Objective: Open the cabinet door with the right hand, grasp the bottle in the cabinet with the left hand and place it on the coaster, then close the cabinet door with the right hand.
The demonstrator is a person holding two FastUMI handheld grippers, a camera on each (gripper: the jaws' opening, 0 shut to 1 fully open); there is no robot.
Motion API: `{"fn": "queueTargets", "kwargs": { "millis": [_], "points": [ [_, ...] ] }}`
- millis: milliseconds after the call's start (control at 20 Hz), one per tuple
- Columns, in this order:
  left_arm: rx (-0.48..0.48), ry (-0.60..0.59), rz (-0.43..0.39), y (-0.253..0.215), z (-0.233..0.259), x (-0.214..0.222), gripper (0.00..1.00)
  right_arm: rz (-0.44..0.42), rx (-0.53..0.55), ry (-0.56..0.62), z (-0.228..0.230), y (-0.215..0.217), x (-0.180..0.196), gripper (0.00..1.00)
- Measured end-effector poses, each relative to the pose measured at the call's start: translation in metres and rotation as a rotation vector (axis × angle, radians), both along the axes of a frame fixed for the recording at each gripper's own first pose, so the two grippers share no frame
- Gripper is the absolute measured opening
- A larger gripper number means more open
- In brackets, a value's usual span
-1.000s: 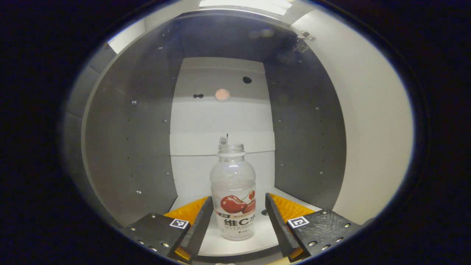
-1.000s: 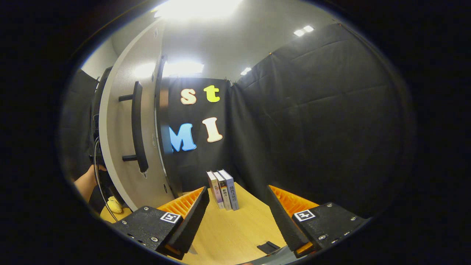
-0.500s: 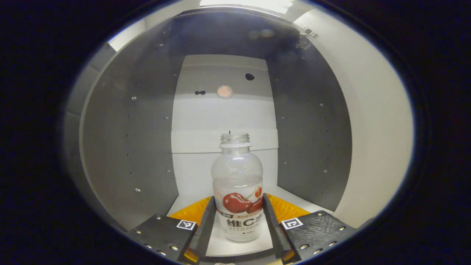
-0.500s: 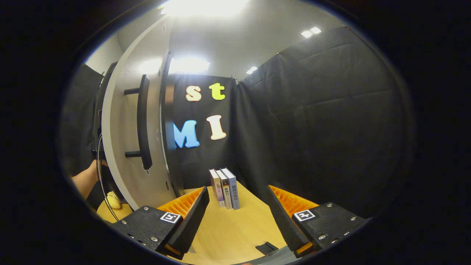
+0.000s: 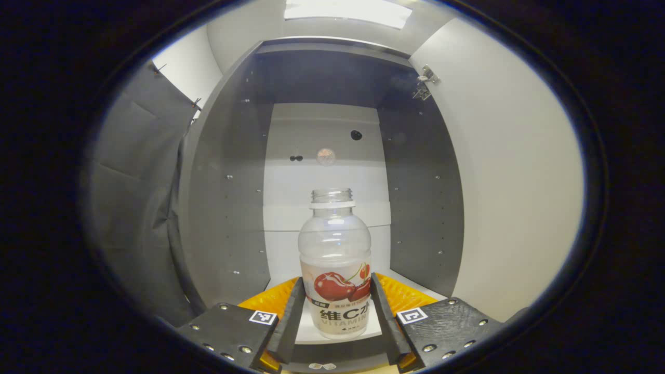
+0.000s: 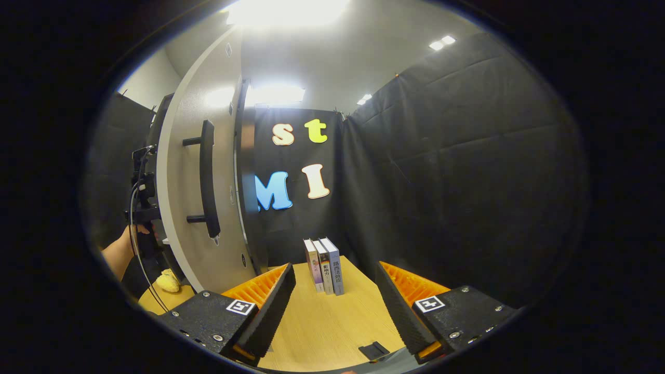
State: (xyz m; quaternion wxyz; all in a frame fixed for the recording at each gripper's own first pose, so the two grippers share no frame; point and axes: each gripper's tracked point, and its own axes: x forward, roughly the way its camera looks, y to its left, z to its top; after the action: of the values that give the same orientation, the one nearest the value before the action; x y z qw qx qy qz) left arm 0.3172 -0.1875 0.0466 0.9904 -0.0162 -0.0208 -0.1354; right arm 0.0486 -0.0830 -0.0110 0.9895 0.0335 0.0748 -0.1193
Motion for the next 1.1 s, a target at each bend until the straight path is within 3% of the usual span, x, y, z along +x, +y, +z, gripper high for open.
{"fn": "queueTargets", "kwargs": {
  "millis": [550,1100],
  "points": [
    [-0.018,-0.007,0.071,0.033,0.0,-0.078,0.69,0.098,0.008,-0.014,0.006,-0.007,-0.026,0.96],
    [-0.028,-0.01,0.114,0.069,-0.035,-0.164,0.69,0.174,-0.007,-0.011,-0.007,0.002,-0.04,0.96]
  ]
}}
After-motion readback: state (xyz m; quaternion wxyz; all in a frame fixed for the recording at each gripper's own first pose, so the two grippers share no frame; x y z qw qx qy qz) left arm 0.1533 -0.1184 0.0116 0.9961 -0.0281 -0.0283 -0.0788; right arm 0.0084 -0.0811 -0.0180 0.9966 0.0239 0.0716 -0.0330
